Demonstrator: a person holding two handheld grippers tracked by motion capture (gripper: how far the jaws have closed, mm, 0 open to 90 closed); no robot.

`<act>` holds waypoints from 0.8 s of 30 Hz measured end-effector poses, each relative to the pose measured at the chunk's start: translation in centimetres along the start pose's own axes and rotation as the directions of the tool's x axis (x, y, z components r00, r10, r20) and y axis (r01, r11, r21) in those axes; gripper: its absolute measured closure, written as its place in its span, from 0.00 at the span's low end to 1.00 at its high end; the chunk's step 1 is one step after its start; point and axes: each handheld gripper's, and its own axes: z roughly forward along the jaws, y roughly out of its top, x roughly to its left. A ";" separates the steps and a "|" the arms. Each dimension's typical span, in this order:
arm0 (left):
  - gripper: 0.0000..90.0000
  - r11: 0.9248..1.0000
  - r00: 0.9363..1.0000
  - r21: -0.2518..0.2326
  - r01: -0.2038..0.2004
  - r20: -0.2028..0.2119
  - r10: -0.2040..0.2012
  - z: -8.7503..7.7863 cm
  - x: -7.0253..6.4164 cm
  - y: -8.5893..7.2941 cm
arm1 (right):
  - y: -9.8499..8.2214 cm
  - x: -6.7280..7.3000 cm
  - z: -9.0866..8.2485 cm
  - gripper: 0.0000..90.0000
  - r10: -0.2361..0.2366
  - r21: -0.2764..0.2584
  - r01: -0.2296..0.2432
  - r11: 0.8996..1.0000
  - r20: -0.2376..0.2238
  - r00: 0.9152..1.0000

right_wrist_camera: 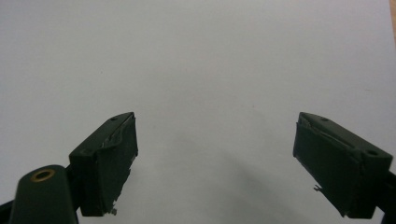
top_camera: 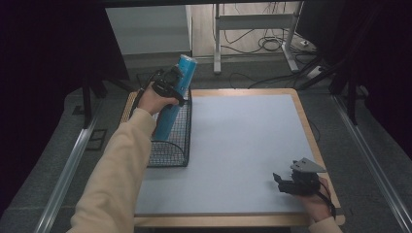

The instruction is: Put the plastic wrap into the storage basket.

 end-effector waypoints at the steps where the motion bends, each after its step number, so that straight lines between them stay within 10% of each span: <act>1: 0.35 1.000 1.000 0.007 0.007 0.006 -0.007 0.2 0.1 0.0 | 0.0 0.0 0.0 0.16 0.000 0.000 0.000 1.000 0.001 1.000; 24: 0.35 0.997 0.999 0.075 0.032 -0.043 -0.029 6.1 1.5 1.8 | 0.0 -0.1 0.0 0.16 0.000 0.001 0.000 1.000 0.008 1.000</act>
